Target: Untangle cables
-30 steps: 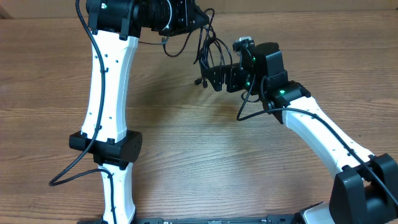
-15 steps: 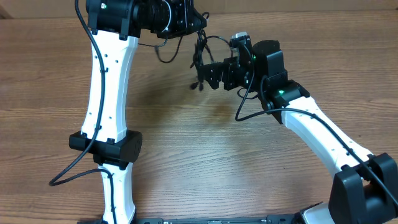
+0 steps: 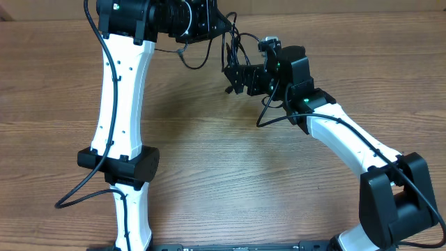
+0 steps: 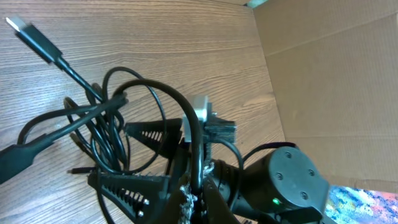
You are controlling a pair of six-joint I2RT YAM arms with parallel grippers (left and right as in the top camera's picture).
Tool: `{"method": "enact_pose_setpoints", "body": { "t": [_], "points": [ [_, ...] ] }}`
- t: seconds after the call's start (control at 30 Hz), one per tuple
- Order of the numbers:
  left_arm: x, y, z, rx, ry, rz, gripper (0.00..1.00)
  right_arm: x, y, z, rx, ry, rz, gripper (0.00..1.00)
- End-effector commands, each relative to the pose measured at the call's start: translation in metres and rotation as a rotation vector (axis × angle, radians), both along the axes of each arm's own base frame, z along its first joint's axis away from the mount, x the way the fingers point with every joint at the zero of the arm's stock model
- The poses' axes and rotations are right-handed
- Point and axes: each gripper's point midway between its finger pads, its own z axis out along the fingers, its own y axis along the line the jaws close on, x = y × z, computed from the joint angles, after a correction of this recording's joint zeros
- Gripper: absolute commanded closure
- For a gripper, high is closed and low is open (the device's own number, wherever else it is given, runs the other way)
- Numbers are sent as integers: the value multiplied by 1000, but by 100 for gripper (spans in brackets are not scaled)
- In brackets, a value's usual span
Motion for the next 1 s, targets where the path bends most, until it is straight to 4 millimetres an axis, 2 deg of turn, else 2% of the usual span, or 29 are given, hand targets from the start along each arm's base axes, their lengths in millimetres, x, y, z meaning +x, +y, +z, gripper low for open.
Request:
{"method": "enact_pose_setpoints", "body": {
  "t": [0.0,0.1,0.23,0.33,0.43,0.53,0.57,0.63,0.7,0.77,0.87,0.97],
  "points": [
    [-4,3,12,8,-59,-17,96,14,-11,15,22,-26,-56,10],
    [2,11,8,45,-63,21,96,16,-21,15,66,16,-71,11],
    [17,32,-1,148,-98,112,96,11,-21,22,122,26,4,14],
    [29,53,-9,295,-168,155,96,2,-14,29,152,27,73,14],
    [29,57,-14,356,-199,132,96,-1,-16,37,102,-39,104,14],
    [23,45,-16,393,-244,46,80,5,-41,39,-64,-112,17,9],
    [21,43,-17,409,-253,31,64,6,-53,42,-108,-120,-30,6],
    [20,40,-20,449,-262,29,0,6,-72,54,-175,-139,-88,3],
    [21,41,-22,496,-272,49,0,3,-85,66,-213,-146,-121,2],
    [23,41,-20,515,-286,62,0,-1,-91,68,-226,-132,-136,2],
    [22,38,-9,471,-293,94,0,-5,-91,53,-240,-85,-127,4],
    [14,40,16,423,-321,140,0,-6,-74,29,-256,-36,-84,5]
  ]
}}
